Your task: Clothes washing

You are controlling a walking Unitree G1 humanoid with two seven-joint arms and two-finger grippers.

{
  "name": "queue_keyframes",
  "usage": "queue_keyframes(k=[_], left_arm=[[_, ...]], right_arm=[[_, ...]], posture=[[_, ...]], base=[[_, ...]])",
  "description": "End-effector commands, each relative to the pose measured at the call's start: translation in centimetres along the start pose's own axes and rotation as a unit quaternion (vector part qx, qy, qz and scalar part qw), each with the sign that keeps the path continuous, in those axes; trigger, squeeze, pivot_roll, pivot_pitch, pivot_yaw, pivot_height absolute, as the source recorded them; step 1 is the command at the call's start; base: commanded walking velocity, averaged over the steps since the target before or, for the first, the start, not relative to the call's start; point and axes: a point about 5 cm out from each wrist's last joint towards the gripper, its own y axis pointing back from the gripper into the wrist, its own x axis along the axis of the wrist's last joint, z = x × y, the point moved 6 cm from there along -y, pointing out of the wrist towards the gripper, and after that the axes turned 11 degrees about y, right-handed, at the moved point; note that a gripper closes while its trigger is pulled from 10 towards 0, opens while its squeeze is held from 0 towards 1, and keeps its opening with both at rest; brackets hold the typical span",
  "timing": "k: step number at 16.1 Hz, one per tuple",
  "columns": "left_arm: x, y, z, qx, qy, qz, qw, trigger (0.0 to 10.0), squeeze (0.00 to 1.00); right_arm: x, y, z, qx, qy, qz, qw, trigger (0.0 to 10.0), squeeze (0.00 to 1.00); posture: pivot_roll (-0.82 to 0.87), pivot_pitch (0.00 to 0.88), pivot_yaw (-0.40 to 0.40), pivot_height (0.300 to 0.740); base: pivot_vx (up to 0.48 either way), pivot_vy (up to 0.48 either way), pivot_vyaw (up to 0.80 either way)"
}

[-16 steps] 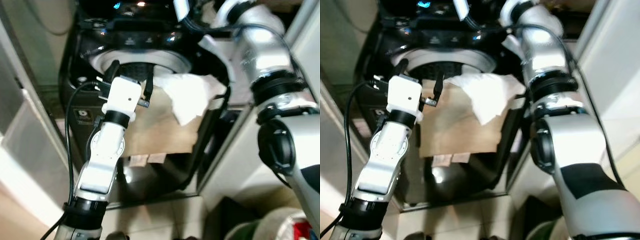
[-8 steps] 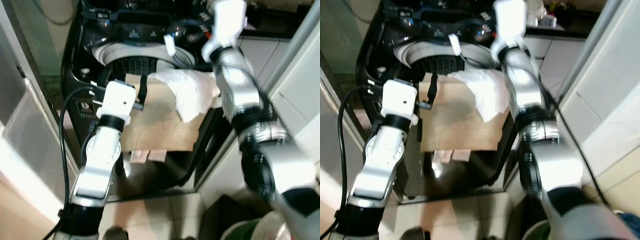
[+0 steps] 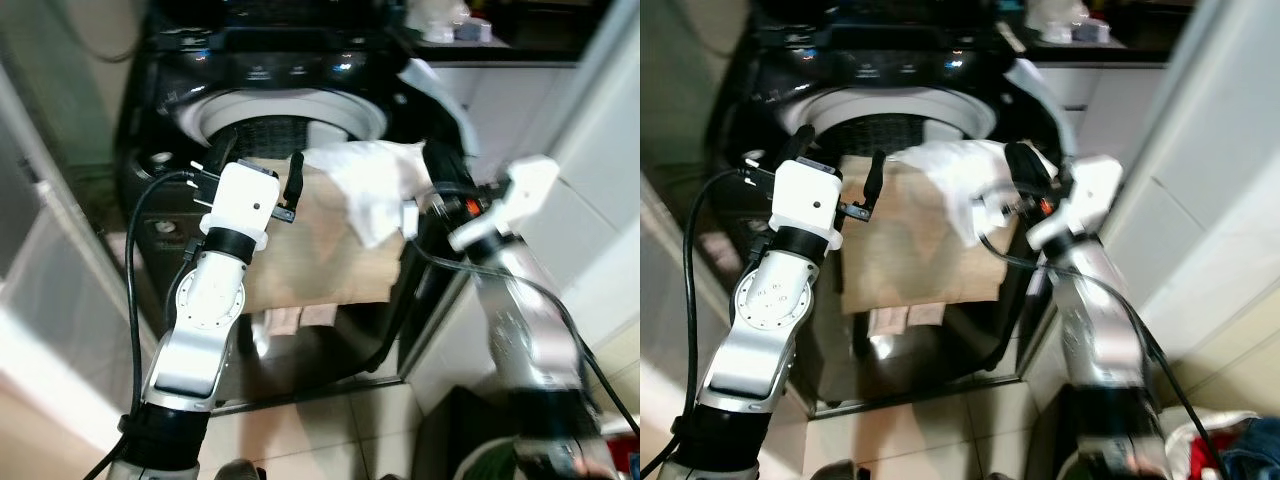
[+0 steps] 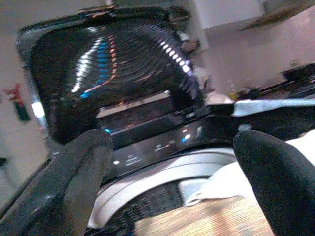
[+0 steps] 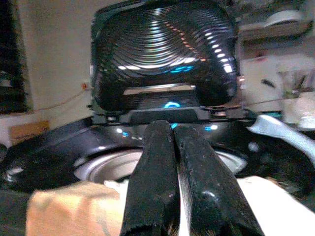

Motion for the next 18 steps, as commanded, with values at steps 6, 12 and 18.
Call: queue_keyframes(k=[6,12,18], left_arm=[[0.0,-0.4,0.6,-0.014,0.008,0.0,1.0,10.0,0.0],[1.2,-1.3,-0.8,0.008,0.005,0.016,1.0,10.0,0.0],[1.2,-1.2,-1.2,0.018,0.001,0.016,1.0,10.0,0.0]], right_arm=[[-8.8,3.5,-3.0,0.067,-0.02,-0.154,0.986,10.0,0.0],[-14.7,0.8,-6.1,0.099,-0.026,-0.25,0.963,10.0,0.0],[-11.8,-4.9,-4.0,0.094,0.154,-0.216,0.96,10.0,0.0]], posture=[[-0.06,0.0,-0.006,0.74],[0.0,0.0,-0.014,0.74],[0.02,0.0,-0.026,0.74]], base=[[0.0,0.0,0.0],[0.0,0.0,0.0],[0.0,0.0,0.0]])
